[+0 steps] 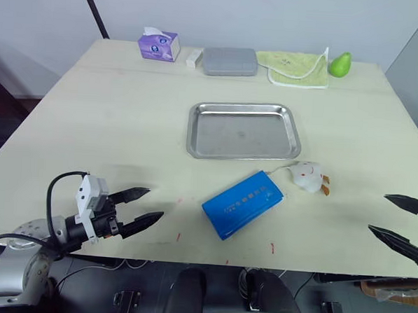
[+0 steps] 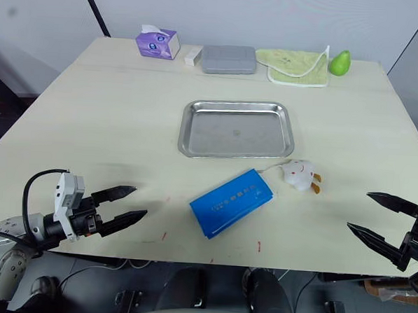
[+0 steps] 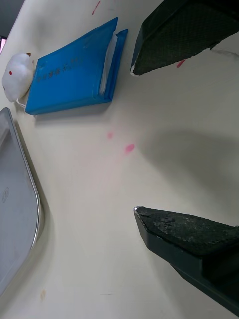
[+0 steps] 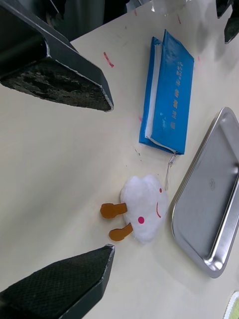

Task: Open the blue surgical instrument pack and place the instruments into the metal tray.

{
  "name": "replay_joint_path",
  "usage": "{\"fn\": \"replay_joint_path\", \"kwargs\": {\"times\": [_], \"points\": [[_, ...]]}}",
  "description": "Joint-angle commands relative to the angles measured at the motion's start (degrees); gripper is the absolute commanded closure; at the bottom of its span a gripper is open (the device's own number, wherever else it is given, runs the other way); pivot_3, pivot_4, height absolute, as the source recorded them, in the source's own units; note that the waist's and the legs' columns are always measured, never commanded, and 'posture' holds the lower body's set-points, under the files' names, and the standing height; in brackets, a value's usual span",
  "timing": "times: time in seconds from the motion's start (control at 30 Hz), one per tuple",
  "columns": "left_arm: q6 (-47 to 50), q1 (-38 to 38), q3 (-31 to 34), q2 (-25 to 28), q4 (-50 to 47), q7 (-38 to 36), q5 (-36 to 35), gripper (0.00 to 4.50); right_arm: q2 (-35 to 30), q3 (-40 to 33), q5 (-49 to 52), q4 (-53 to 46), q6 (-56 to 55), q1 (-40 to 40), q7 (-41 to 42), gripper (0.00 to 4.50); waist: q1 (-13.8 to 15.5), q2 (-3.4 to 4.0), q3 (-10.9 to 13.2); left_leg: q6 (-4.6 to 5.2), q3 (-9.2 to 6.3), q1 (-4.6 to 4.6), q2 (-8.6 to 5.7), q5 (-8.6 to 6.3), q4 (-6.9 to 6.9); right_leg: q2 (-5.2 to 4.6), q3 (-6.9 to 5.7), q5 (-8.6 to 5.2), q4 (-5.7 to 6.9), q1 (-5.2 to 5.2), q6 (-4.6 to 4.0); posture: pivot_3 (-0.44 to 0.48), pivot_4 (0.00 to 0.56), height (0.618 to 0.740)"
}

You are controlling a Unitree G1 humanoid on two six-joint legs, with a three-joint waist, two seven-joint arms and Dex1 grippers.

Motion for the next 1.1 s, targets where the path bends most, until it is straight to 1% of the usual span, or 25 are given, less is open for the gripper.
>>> {"fn": "replay_joint_path", "kwargs": {"times": [0.03, 0.1, 0.17, 0.23, 0.3, 0.33, 0.4, 0.47, 0.5, 0.57, 0.6, 0.63, 0.67, 0.77, 0.83, 0.87, 0.9, 0.93, 1.1], "points": [[-0.74, -1.74, 0.14, -0.78, -2.58, 1.39, -0.46, 0.05, 1.01, 0.95, 1.59, -3.82, 0.98, -1.53, -3.68, 0.00, 0.01, 0.00, 0.00, 0.00, 0.00, 0.00, 0.00, 0.00, 0.00, 0.00, 0.00, 0.00, 0.00, 0.00, 0.00, 0.000, 0.150, 0.740], [-1.45, -3.44, -1.36, -2.26, -4.96, 3.95, 0.51, 0.05, 2.13, 3.24, 0.87, -7.33, 2.64, -3.94, -9.67, 0.00, 0.00, 0.00, 0.00, 0.00, -0.02, 0.00, 0.01, 0.00, 0.01, 0.00, -0.01, 0.01, 0.01, 0.00, 0.02, 0.000, 0.150, 0.740], [-2.52, -4.18, -2.14, -3.51, -6.89, 5.82, 1.78, 0.05, 1.85, 5.54, 0.17, -9.36, 4.10, -6.23, -12.71, 0.00, 0.00, 0.02, 0.00, 0.00, -0.04, 0.00, 0.00, 0.00, 0.04, 0.00, 0.03, 0.03, 0.05, 0.00, 0.03, 0.000, 0.150, 0.740], [-0.19, -4.43, -3.05, -3.18, -9.50, 8.41, 2.59, 0.05, 0.84, 7.88, 1.46, -11.10, 7.17, -9.94, -16.08, 0.00, -0.08, 0.02, 0.00, 0.00, -0.02, -0.01, -0.01, 0.00, 0.02, 0.02, 0.06, 0.10, 0.04, 0.00, -0.08, 0.000, 0.150, 0.740], [2.64, -5.18, -4.58, -1.67, -12.10, 9.47, 2.87, 0.05, -1.95, 11.36, -0.59, -12.79, 11.24, -14.65, -20.85, 0.00, -0.34, 0.05, 0.02, 0.00, -0.02, -0.01, -0.01, 0.00, 0.00, 0.03, 0.10, 0.11, 0.02, 0.00, -0.10, 0.000, 0.150, 0.740], [3.85, -5.70, -5.36, -0.54, -12.99, 8.89, 2.56, 0.05, -3.64, 13.65, -1.36, -12.85, 12.68, -17.17, -21.42, 0.00, -0.34, 0.08, 0.05, 0.00, -0.02, 0.01, -0.01, 0.00, 0.01, 0.03, 0.15, 0.11, 0.03, -0.01, -0.09, 0.000, 0.150, 0.740], [6.06, -6.90, -6.17, 0.74, -13.76, 7.24, 0.27, 0.05, -6.50, 18.10, 2.34, -11.67, 16.00, -22.56, -17.95, 0.00, -0.30, 0.10, 0.08, 0.00, 0.01, 0.04, -0.02, 0.00, 0.02, 0.04, 0.16, 0.11, 0.06, -0.03, -0.07, 0.000, 0.150, 0.740], [6.51, -7.13, -7.28, 1.97, -14.28, 5.40, -0.18, 0.05, -8.17, 23.36, 1.18, -9.39, 18.34, -28.64, -18.23, 0.00, -0.22, 0.14, 0.12, 0.00, 0.03, 0.04, -0.01, 0.00, 0.01, 0.06, 0.10, 0.09, 0.05, -0.02, -0.08, 0.000, 0.150, 0.740], [7.36, -7.27, -7.51, 2.00, -14.56, 5.46, -0.83, 0.01, -8.72, 26.34, -0.86, -7.83, 18.40, -31.77, -18.26, 0.25, -0.21, 0.14, 0.12, 0.00, 0.05, 0.01, -0.01, 0.00, -0.02, 0.07, 0.11, 0.10, 0.03, -0.06, -0.10, 0.000, 0.150, 0.740], [7.86, -6.92, -8.55, 2.62, -15.02, 3.93, -1.13, 0.52, -9.74, 32.83, -4.30, -4.86, 18.16, -38.00, -15.93, 0.91, -0.19, 0.15, 0.14, 0.00, 0.07, -0.01, -0.01, 0.00, -0.02, 0.06, 0.13, 0.10, 0.03, -0.10, -0.12, 0.000, 0.150, 0.740], [7.94, -6.73, -8.90, 2.74, -15.17, 3.45, -1.15, 0.64, -9.99, 35.02, -5.23, -3.96, 18.31, -40.10, -15.10, 1.33, -0.20, 0.19, 0.18, 0.00, 0.08, -0.06, -0.01, 0.00, -0.03, 0.06, 0.13, 0.11, 0.02, -0.13, -0.12, 0.000, 0.150, 0.740], [7.91, -6.71, -9.15, 2.83, -15.17, 3.11, -1.07, 1.06, -10.05, 36.37, -5.77, -3.30, 18.48, -41.47, -14.60, 1.72, -0.20, 0.19, 0.18, 0.01, 0.18, -0.08, -0.01, 0.00, -0.03, 0.04, 0.20, 0.11, 0.01, -0.18, -0.11, 0.000, 0.150, 0.740], [8.42, -6.44, -9.57, 2.71, -15.44, 3.27, -1.27, 1.06, -9.56, 39.32, -7.27, -1.90, 18.31, -44.58, -13.53, 1.72, -0.13, 0.17, 0.20, 0.01, 0.18, -0.08, -0.01, 0.00, -0.03, 0.04, 0.20, 0.11, 0.01, -0.18, -0.11, 0.000, 0.150, 0.740], [8.73, -5.32, -11.52, 2.37, -16.24, 3.36, -0.53, 2.40, -9.15, 49.60, -15.67, 2.80, 14.01, -53.08, -8.47, 3.10, -0.33, 0.30, 0.31, 0.02, 0.21, -0.10, -0.01, -0.01, -0.01, 0.05, 0.23, 0.11, 0.03, -0.22, -0.10, 0.000, 0.150, 0.740], [7.88, -4.66, -13.41, 2.01, -16.07, 3.46, 1.08, 3.35, -7.81, 55.33, -20.79, 6.33, 11.28, -57.79, -5.85, 4.07, -0.34, 0.32, 0.31, 0.03, 0.23, -0.06, -0.01, -0.01, -0.01, 0.06, 0.25, 0.11, 0.04, -0.21, -0.10, 0.000, 0.150, 0.740], [7.56, -4.49, -14.16, 1.59, -15.83, 3.91, 1.69, 3.78, -6.91, 57.69, -22.96, 7.80, 10.27, -59.83, -5.03, 4.48, -0.35, 0.32, 0.31, 0.03, 0.22, -0.06, 0.01, -0.01, -0.01, 0.08, 0.24, 0.11, 0.04, -0.21, -0.11, 0.000, 0.150, 0.740], [7.51, -4.34, -14.71, 1.27, -15.58, 4.32, 2.08, 4.16, -6.08, 59.51, -24.89, 9.09, 9.43, -61.46, -4.37, 4.50, -0.32, 0.35, 0.34, 0.03, 0.22, -0.05, 0.01, -0.01, 0.00, 0.08, 0.24, 0.11, 0.05, -0.21, -0.11, 0.000, 0.150, 0.740], [7.19, -4.02, -15.35, 1.15, -15.32, 4.40, 2.72, 4.42, -5.32, 61.15, -26.70, 10.29, 8.72, -62.92, -3.60, 4.50, -0.28, 0.35, 0.34, 0.03, 0.23, -0.07, 0.01, -0.01, 0.00, 0.08, 0.24, 0.11, 0.05, -0.23, -0.11, 0.000, 0.150, 0.740], [5.91, -3.63, -17.34, 0.08, -14.05, 4.85, 4.73, 4.42, -2.13, 66.32, -32.91, 15.02, 6.19, -67.53, -0.21, 4.50, -0.01, 0.36, 0.35, 0.03, 0.26, -0.13, 0.01, -0.01, 0.00, 0.06, 0.23, 0.12, 0.04, -0.28, -0.12, 0.000, 0.150, 0.740]]}}
